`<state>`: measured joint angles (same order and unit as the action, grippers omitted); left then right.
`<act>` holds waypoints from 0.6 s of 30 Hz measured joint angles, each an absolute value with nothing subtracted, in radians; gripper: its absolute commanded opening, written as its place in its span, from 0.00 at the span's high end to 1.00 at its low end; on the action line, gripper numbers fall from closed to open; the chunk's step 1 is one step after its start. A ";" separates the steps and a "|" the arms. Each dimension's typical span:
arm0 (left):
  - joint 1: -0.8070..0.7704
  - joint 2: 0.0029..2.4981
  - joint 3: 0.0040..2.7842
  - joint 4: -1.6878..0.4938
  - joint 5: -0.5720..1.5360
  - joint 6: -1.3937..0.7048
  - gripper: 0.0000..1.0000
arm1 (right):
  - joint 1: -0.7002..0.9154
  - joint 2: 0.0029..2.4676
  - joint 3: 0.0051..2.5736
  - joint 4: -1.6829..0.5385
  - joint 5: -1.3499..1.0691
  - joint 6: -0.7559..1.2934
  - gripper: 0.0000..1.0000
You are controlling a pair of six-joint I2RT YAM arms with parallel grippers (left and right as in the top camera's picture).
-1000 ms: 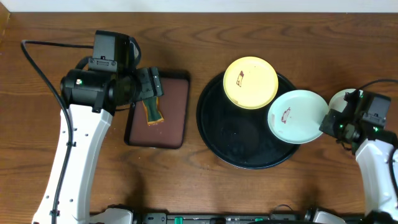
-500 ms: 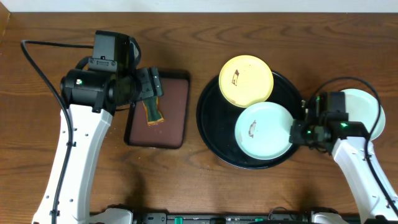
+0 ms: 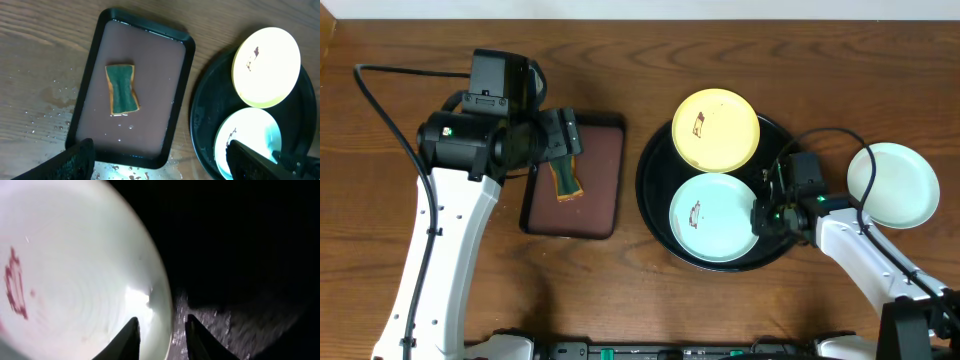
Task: Clean dirty plates on tray and stack at the side
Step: 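Release the plate and move right gripper to the other green plate rim, then grasp the sponge again with the left gripper from the small tray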
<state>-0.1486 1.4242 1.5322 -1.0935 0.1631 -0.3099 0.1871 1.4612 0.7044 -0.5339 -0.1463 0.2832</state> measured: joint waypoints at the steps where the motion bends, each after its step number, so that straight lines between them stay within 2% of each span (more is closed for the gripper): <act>1: -0.149 1.424 1.532 -1.093 0.163 -0.310 0.16 | 0.187 1.461 0.704 -0.511 -0.142 0.266 0.67; 3: -0.149 1.424 1.532 -1.093 0.163 -0.310 0.16 | 0.187 1.461 0.705 -0.498 -0.140 0.238 0.68; 10: -0.149 1.424 1.532 -1.093 0.163 -0.311 0.16 | 0.187 1.473 0.679 -0.447 -0.133 0.182 0.80; 14: -0.149 1.424 1.532 -1.105 0.199 -0.337 0.16 | 0.186 1.502 0.653 -0.406 -0.137 0.197 0.99; 18: -0.158 1.425 1.530 -1.102 0.238 -0.373 0.16 | 0.186 1.505 0.656 -0.389 -0.137 0.221 0.99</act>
